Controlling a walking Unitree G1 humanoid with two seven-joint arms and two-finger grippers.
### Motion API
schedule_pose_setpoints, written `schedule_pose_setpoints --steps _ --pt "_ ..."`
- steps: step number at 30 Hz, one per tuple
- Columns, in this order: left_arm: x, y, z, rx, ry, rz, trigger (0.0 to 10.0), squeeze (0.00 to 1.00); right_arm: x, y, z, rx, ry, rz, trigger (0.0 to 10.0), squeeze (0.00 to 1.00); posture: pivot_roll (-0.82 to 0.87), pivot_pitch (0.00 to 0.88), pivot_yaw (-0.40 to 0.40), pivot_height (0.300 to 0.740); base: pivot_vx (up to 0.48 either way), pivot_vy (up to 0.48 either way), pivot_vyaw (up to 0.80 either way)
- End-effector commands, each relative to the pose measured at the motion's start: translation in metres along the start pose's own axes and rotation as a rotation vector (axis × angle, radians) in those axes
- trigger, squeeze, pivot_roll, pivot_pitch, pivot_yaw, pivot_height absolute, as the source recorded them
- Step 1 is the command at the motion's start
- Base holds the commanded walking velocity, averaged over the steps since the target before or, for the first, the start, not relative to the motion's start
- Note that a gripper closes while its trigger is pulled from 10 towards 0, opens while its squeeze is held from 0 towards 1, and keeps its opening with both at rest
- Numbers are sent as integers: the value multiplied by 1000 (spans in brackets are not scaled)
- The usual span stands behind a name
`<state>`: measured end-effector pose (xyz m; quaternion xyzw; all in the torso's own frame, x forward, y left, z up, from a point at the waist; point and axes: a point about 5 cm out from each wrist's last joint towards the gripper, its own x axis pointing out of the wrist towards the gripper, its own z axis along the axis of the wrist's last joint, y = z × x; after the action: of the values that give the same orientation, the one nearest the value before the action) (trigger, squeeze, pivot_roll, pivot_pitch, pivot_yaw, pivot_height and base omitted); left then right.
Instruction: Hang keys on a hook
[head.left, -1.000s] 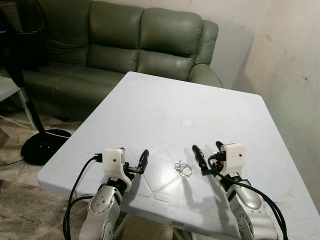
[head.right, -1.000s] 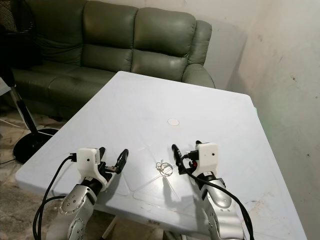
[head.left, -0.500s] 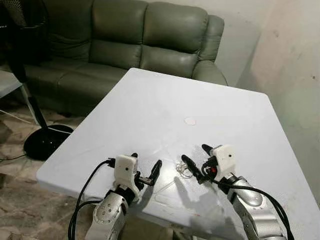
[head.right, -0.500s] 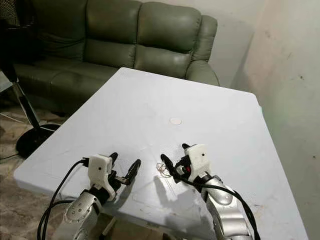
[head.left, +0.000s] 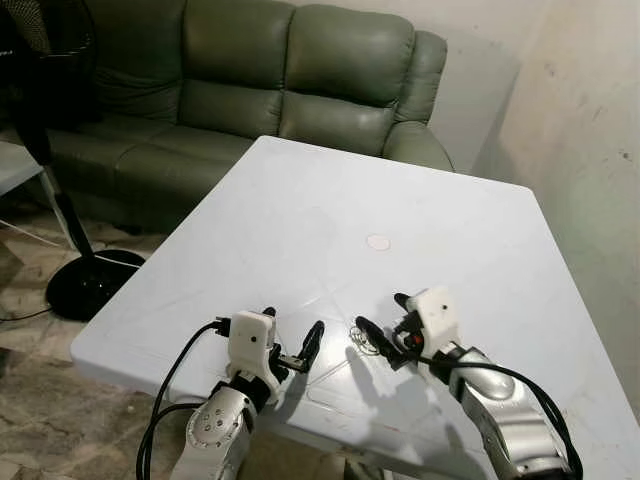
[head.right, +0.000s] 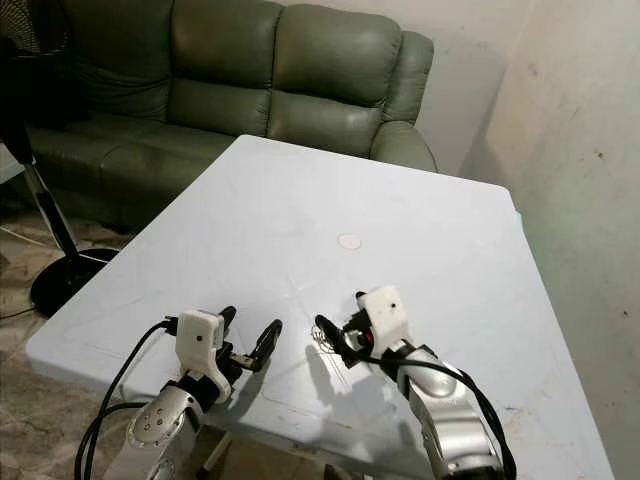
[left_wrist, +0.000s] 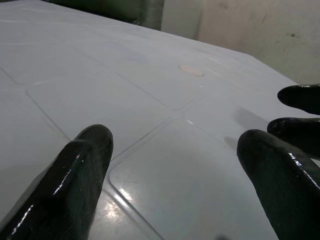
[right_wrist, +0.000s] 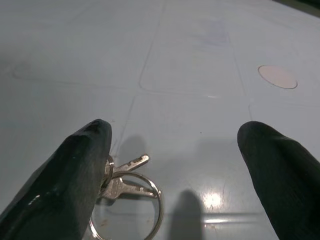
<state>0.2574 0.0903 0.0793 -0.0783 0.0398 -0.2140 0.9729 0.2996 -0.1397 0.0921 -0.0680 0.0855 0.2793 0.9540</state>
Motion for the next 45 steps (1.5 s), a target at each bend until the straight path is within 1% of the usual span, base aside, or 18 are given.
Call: schedule_pose_setpoints --steps 1,7,10,12,16,19,21,22,23,25,26,28,29,30,34,45 --pt "2 -4 4 0 -9 -11 10000 0 4 0 -2 -24 30 -4 10000 0 61 57 -114 740 0 0 0" --pt "-2 -4 3 -1 -3 0 10000 0 10 6 1 -27 32 41 10000 0 69 71 -118 740 0 0 0" --pt "-3 -4 3 -4 -2 6 10000 0 9 8 0 -7 25 74 10000 0 70 79 -119 740 0 0 0" --pt "-5 -4 2 -4 2 8 10000 0 6 9 0 -26 8 123 10000 0 68 86 -119 740 0 0 0" --pt "-6 -4 1 -6 6 11 10000 0 2 8 -3 -19 30 125 10000 0 66 92 -119 740 0 0 0" --pt "-6 -4 2 -10 6 14 10000 0 1 7 -5 -25 43 119 9137 0 66 92 -119 740 0 0 0" --pt "-6 -4 2 -12 7 17 10000 0 1 7 -6 -25 45 122 9686 0 66 92 -119 740 0 0 0" --pt "-6 -4 2 -12 6 18 10000 0 1 8 -6 -27 44 123 9686 0 66 92 -119 740 0 0 0" --pt "-6 -3 3 -14 6 19 10000 0 1 8 -6 -22 47 128 8392 0 66 92 -119 740 0 0 0" --pt "-5 -3 3 -14 5 20 10000 0 1 9 -6 -22 45 133 8392 0 66 92 -119 740 0 0 0" --pt "-6 -3 3 -14 5 22 10000 0 1 12 -6 -24 39 141 4471 0 70 98 -122 740 0 0 0" --pt "-6 -3 3 -14 5 22 10000 0 1 13 -6 -20 34 147 4471 0 70 98 -122 740 0 0 0" --pt "-6 -3 3 -13 5 24 10000 0 1 15 -6 -23 32 149 4078 0 70 98 -122 740 0 0 0" --pt "-6 -3 3 -13 5 26 10000 0 1 19 -3 -27 13 174 0 0 71 96 -124 740 0 0 0" --pt "-6 -3 4 -17 3 29 10000 0 1 21 -3 -26 12 173 0 0 71 96 -124 740 0 0 0" --pt "-4 -3 4 -22 0 34 10000 0 2 20 -2 -27 12 169 0 0 70 93 -126 740 0 0 0"
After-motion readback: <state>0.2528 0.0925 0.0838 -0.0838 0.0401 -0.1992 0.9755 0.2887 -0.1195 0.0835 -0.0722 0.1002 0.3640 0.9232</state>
